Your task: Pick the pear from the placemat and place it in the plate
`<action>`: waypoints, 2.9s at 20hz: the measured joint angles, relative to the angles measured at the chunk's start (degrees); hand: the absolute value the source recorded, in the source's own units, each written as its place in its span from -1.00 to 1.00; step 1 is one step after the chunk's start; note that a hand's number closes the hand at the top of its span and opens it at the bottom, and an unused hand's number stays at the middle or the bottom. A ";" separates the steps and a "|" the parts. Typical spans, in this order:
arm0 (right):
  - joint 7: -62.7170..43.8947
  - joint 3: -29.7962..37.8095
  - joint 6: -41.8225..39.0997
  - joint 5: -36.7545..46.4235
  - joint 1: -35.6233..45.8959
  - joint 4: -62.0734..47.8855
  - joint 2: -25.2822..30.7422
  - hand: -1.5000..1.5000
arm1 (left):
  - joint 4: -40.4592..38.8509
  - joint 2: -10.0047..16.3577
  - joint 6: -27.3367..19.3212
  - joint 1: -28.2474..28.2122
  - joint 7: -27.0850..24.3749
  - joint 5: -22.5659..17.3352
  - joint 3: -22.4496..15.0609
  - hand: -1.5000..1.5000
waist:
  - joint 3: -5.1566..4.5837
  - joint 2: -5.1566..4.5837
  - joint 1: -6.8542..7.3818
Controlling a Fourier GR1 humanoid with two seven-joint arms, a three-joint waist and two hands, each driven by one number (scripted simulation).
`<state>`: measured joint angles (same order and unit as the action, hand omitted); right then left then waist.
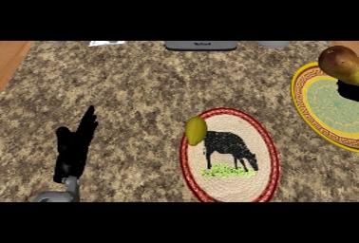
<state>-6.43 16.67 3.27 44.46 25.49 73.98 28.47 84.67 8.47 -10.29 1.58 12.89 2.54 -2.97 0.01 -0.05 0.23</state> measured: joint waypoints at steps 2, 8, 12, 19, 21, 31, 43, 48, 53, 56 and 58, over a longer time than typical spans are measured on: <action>1.92 0.66 1.72 0.38 1.78 -5.59 0.54 1.00 | -0.47 -0.11 0.41 0.40 -0.03 -0.06 0.23 0.00 | -0.01 -0.04 0.16; 7.17 2.74 3.44 1.05 8.24 -22.12 4.95 1.00 | -0.84 -0.65 0.77 0.31 -0.85 0.67 0.04 0.00 | 0.01 -0.18 0.64; 10.74 3.04 1.94 1.39 10.30 -31.85 7.38 1.00 | 0.10 -0.67 1.24 0.62 0.26 0.67 -0.09 0.00 | 0.05 -0.33 0.99; 15.31 2.21 -4.85 2.29 14.33 -46.79 10.29 -1.00 | -0.41 -0.81 1.50 1.34 -0.22 0.51 0.49 0.00 | 0.09 -0.62 1.67; 16.58 1.92 -6.43 2.71 15.18 -50.23 10.94 -1.00 | 0.14 -1.05 1.40 1.18 0.21 0.97 -0.03 0.00 | 0.12 -0.63 1.71; 34.26 10.18 -11.86 -7.00 17.13 -55.60 12.11 -1.00 | -0.06 -1.49 0.79 0.44 0.01 1.36 0.45 0.00 | 0.20 -0.37 0.76; 42.20 22.39 -26.31 -21.40 14.81 -61.32 17.74 -1.00 | 0.62 -1.70 1.32 -0.15 0.22 1.38 0.50 0.00 | 0.16 -0.47 1.00; 45.46 22.78 -27.96 -22.79 12.76 -61.78 18.27 -1.00 | -0.36 -2.12 1.43 1.01 0.26 1.67 0.45 0.00 | 0.20 -0.60 1.21; 47.06 22.02 -26.86 -23.13 11.82 -61.68 17.58 -1.00 | -0.06 -1.60 2.11 1.50 0.41 1.36 1.15 0.00 | 0.21 -0.63 1.44; 47.42 21.46 -25.35 -23.14 11.66 -61.88 16.96 -1.00 | 0.42 -0.92 2.69 1.46 1.13 1.21 1.68 0.00 | 0.21 -0.61 1.49; 47.77 20.91 -24.25 -23.02 11.31 -61.96 16.26 -1.00 | 0.20 -1.03 2.93 1.34 0.83 1.05 1.86 0.00 | 0.19 -0.58 1.41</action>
<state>41.35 37.58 -20.98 21.45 36.80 12.02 44.73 84.88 7.44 -7.35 2.91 13.72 3.60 -1.10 0.20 -0.64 1.64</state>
